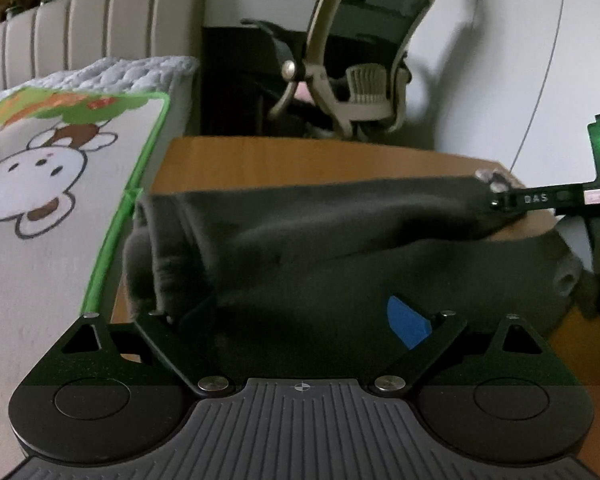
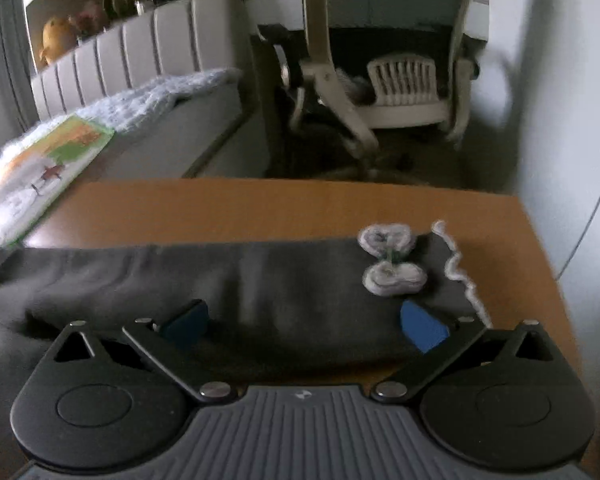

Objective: Fold clothes

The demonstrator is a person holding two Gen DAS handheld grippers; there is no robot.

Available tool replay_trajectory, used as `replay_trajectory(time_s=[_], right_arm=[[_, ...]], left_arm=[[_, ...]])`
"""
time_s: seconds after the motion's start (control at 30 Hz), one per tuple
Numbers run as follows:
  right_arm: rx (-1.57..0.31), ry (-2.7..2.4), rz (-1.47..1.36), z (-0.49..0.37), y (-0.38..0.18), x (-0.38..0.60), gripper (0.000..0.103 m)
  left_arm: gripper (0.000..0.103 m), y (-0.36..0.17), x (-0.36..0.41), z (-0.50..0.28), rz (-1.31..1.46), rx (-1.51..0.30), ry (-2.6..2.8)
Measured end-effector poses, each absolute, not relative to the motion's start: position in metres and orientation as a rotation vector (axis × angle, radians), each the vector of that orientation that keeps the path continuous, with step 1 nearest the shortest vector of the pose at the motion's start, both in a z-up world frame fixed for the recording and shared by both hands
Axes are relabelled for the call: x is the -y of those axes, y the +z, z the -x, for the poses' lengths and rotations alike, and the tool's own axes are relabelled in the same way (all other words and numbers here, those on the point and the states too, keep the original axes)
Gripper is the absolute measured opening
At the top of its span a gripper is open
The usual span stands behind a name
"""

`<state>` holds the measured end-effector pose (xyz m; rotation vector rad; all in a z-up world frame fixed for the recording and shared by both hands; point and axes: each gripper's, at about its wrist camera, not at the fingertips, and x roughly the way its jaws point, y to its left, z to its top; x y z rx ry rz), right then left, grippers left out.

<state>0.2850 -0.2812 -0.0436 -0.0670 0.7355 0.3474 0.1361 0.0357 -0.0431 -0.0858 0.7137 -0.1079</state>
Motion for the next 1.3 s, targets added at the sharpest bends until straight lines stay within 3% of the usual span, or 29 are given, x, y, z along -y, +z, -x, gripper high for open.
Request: replay_trajectory(time_s=[0.33, 0.63, 1.3], right_arm=[[-0.687, 0.302, -0.022, -0.176, -0.039, 0.324, 0.103], [-0.686, 0.269, -0.140, -0.066, -0.044, 0.350, 0.103], [-0.738, 0.220, 0.077, -0.037, -0.049, 0.309, 0.103]], left_arm=[[0.099, -0.027, -0.005, -0.097, 0.098, -0.631, -0.087], [0.100, -0.049, 0.045, -0.033, 0.130, -0.686, -0.019], [0.103, -0.054, 0.073, -0.013, 0.038, -0.722, 0.134]])
